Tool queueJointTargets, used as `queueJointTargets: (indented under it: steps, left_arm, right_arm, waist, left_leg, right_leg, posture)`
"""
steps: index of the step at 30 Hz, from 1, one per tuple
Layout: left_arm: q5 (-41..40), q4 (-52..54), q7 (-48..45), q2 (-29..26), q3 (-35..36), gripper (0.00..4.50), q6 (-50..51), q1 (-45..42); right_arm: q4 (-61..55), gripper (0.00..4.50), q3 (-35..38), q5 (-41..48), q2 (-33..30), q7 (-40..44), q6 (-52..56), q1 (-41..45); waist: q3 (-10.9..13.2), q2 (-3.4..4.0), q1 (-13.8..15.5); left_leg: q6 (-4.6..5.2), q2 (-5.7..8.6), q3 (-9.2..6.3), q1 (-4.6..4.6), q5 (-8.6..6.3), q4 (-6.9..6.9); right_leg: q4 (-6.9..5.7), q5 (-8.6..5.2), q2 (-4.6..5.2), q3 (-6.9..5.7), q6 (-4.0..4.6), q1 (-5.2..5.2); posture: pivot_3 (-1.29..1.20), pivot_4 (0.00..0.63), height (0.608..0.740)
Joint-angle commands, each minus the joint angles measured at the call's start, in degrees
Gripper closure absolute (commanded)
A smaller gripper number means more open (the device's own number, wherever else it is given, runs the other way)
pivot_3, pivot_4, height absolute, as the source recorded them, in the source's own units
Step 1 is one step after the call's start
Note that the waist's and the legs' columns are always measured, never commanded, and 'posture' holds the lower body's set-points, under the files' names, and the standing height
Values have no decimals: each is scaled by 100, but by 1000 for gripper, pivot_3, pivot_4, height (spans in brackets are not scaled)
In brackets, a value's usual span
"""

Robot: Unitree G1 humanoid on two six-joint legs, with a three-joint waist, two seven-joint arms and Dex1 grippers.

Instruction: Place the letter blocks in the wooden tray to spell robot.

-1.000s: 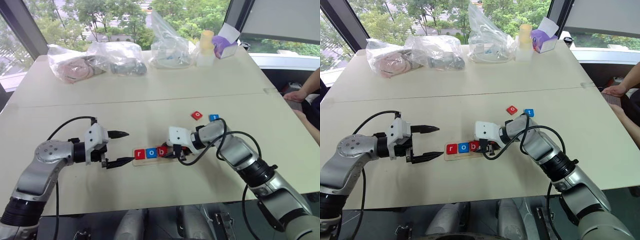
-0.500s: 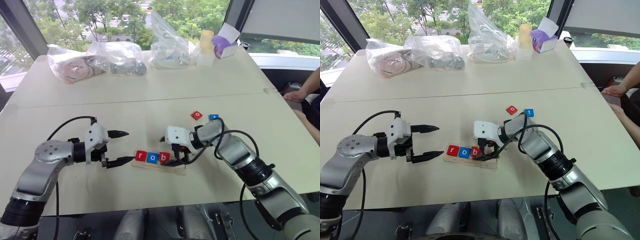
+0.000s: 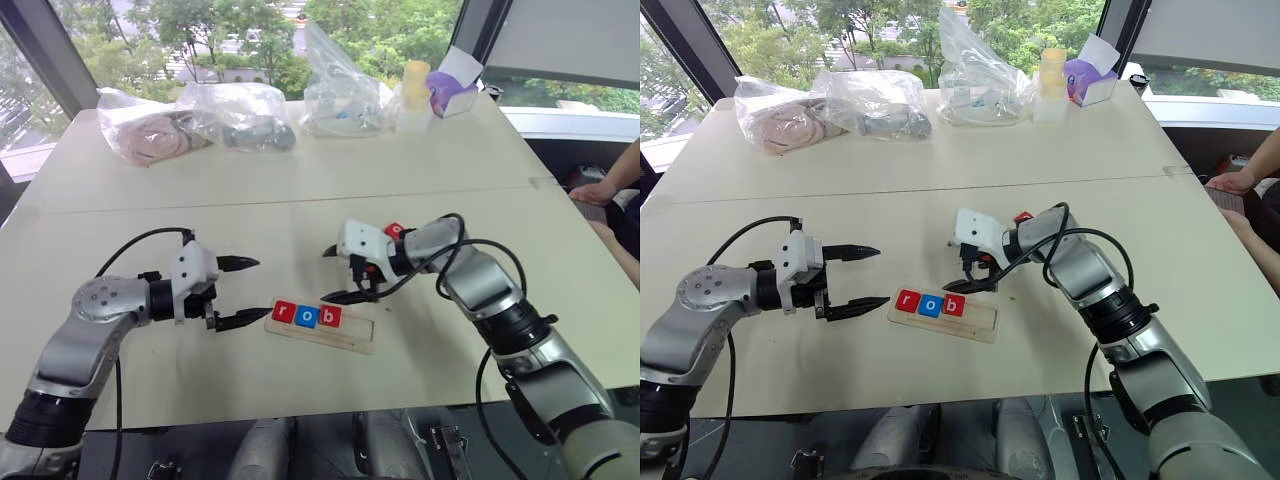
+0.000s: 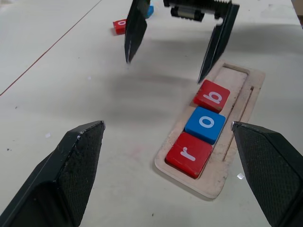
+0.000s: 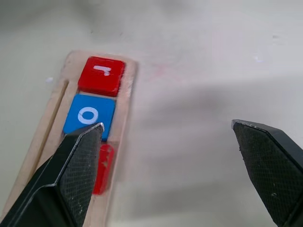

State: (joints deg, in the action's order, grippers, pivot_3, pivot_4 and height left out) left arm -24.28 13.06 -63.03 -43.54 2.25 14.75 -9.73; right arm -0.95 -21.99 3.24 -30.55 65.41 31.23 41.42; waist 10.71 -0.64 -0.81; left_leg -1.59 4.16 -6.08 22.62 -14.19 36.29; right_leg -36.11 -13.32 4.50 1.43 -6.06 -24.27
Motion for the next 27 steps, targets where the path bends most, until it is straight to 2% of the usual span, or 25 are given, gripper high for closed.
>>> queueJointTargets:
  steps: [1,6,14,27]
  left_arm:
    - [-13,12,-11,11,1,0,-21,-85]
    - [-15,-27,-17,17,-32,0,-34,-117]
    - [-18,-50,-48,11,-40,0,-42,-134]
    - [-21,-11,-27,19,-44,0,-25,-122]
  right_arm:
    - [-270,21,113,-96,-197,-150,-215,-157]
    - [-713,21,29,-57,-278,-273,-113,-655]
    - [-940,21,36,-7,-188,-481,66,-780]
    - [-284,21,-12,-210,-61,-824,-299,-633]
  waist:
    - [0,0,-1]
    - [0,0,-10]
    - [0,0,-8]
    - [0,0,-5]
  left_leg:
    - [0,0,0,0,0,0]
    - [0,0,1,1,0,-3]
    - [-1,-1,0,-2,0,-1]
    - [-1,-1,1,-1,1,-2]
  right_leg:
    - [0,0,0,0,0,0]
    - [2,0,2,0,0,-1]
    - [-2,1,-1,1,2,0]
    - [0,1,-1,1,2,0]
  posture:
    - [0,150,740]
    - [0,150,740]
    - [0,150,740]
    - [0,150,740]
